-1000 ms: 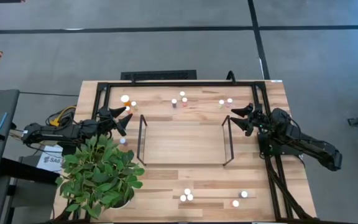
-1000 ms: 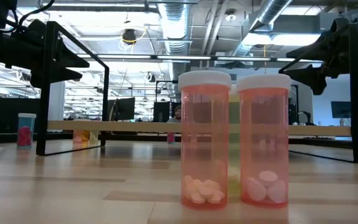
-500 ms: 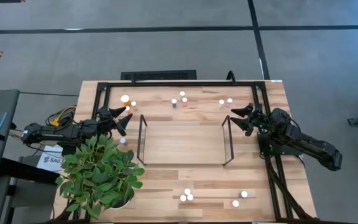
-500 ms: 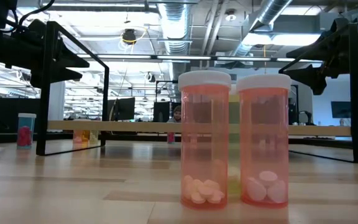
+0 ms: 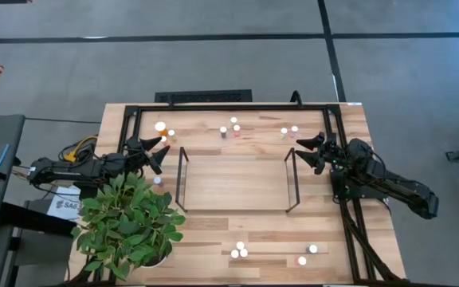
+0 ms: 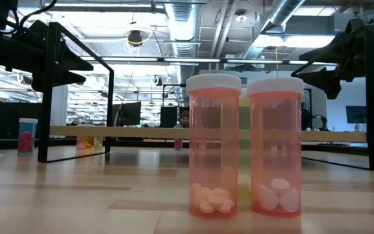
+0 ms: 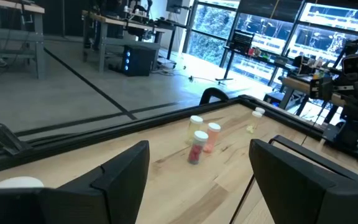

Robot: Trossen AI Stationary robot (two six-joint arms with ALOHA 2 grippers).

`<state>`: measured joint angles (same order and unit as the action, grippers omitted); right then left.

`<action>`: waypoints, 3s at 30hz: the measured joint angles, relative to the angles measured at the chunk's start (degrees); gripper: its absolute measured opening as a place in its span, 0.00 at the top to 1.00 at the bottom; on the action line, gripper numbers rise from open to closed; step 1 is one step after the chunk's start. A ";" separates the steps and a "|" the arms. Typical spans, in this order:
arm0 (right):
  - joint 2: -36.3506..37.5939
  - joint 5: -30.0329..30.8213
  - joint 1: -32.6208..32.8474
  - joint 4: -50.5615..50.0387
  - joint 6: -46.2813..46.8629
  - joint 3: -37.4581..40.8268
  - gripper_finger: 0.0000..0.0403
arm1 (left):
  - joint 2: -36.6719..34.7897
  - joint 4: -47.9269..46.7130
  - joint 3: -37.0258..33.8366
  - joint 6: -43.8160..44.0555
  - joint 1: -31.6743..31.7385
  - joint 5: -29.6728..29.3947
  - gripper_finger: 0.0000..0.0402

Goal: Pick and place medicine bottles onto shelf by color

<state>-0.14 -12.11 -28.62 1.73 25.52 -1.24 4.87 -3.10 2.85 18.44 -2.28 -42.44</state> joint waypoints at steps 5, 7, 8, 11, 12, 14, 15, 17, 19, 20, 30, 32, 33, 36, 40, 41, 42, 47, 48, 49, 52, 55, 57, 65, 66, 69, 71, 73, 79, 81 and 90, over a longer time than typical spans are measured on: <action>0.02 0.01 0.00 -0.01 0.00 0.01 0.24 | -0.01 -0.01 0.00 0.00 0.00 0.00 0.34; 0.00 0.01 0.00 0.01 0.00 0.01 0.24 | 0.01 -0.02 0.01 0.00 0.01 0.01 0.34; 0.01 -0.01 0.00 -0.01 0.00 -0.02 0.24 | 0.01 -0.01 0.01 0.00 0.01 0.01 0.34; 0.02 -0.01 0.00 -0.01 0.00 -0.02 0.24 | 0.01 -0.01 0.00 0.00 0.00 -0.01 0.34; 0.00 0.01 0.02 -0.01 0.00 -0.02 0.24 | 0.00 0.00 0.02 0.00 0.00 -0.01 0.34; 0.00 0.00 0.00 0.00 0.00 -0.01 0.24 | 0.01 -0.02 0.02 0.00 0.01 -0.02 0.34; 0.00 0.01 0.00 -0.01 0.00 0.01 0.24 | 0.00 0.00 0.01 0.00 0.01 0.00 0.34; 0.00 0.00 0.00 0.00 0.00 -0.01 0.24 | 0.01 -0.01 0.01 0.00 0.02 -0.01 0.34; 0.00 -0.01 0.02 -0.01 0.00 -0.02 0.24 | 0.01 0.00 0.01 0.00 0.00 0.01 0.34; 0.00 0.01 0.00 -0.01 0.00 0.00 0.24 | 0.01 -0.01 0.02 0.00 0.02 -0.02 0.34; 0.00 0.01 0.02 0.01 0.00 0.01 0.24 | -0.01 -0.02 0.00 0.00 0.00 0.00 0.34; 0.00 0.28 -0.15 0.07 -0.01 0.00 0.24 | 0.01 -0.02 0.00 0.00 0.02 -0.01 0.34; 0.00 0.42 -0.23 0.06 -0.03 0.00 0.24 | 0.01 0.00 0.00 0.00 0.02 -0.01 0.34; 0.00 3.00 -0.76 -0.21 -0.04 0.00 0.24 | 0.00 0.00 0.01 0.00 0.01 -0.02 0.34; -0.02 17.75 -1.23 1.14 -0.01 0.25 0.24 | -0.01 0.01 0.00 0.00 0.02 0.01 0.34; 0.00 20.82 -1.23 1.80 0.00 0.23 0.24 | -0.01 -0.01 0.02 0.00 0.00 -0.02 0.34; 0.00 22.89 -1.23 2.18 0.01 0.22 0.24 | 0.00 -0.01 0.02 0.00 0.01 -0.01 0.34; 0.00 27.34 -1.21 6.75 0.09 0.14 0.24 | -0.01 -0.02 0.02 0.00 0.02 0.01 0.34; 0.00 27.84 -1.23 7.73 0.12 0.14 0.24 | 0.00 -0.01 0.02 0.00 0.02 -0.01 0.34; -0.02 28.30 -1.21 8.93 0.11 0.14 0.24 | 0.01 -0.02 0.01 0.00 0.00 -0.02 0.34; 0.00 28.55 -1.21 13.16 0.12 0.14 0.24 | 0.00 0.00 0.02 0.00 0.01 -0.01 0.34; 0.00 28.55 -1.21 15.90 0.11 0.06 0.24 | 0.01 0.00 0.00 0.00 0.02 -0.01 0.34; 0.00 28.55 -1.21 16.14 0.09 0.05 0.24 | -0.01 0.01 0.01 0.00 0.01 -0.02 0.34; -0.32 28.53 -0.32 18.27 -0.02 -3.25 0.24 | 0.00 -0.02 0.01 0.00 0.01 0.00 0.34; -0.80 28.53 -0.14 18.27 -0.02 -4.32 0.24 | 0.00 -0.02 0.01 0.00 0.02 0.01 0.34; -3.19 28.52 0.15 18.04 -0.03 -7.65 0.24 | 0.01 -0.02 0.02 0.00 0.00 0.00 0.34; -5.65 28.53 0.14 18.17 -0.04 -10.28 0.24 | -0.01 -0.02 0.02 0.00 0.00 0.00 0.34; -8.84 28.51 0.15 17.94 -0.15 -13.06 0.24 | -0.01 0.00 0.02 0.00 0.02 -0.01 0.34; -21.88 28.36 0.15 12.76 -0.46 -24.04 0.24 | 0.00 -0.02 0.02 0.00 0.02 0.01 0.34; -26.52 28.36 0.13 8.48 0.16 -28.17 0.24 | 0.01 -0.01 0.02 0.00 0.02 -0.01 0.34; -43.87 29.05 -2.15 -19.99 23.84 -42.00 0.24 | 0.01 -0.01 0.00 0.00 0.02 -0.02 0.34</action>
<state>-44.01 16.94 -30.76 -18.27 49.36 -43.24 4.89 -3.11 2.86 18.44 -2.26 -42.46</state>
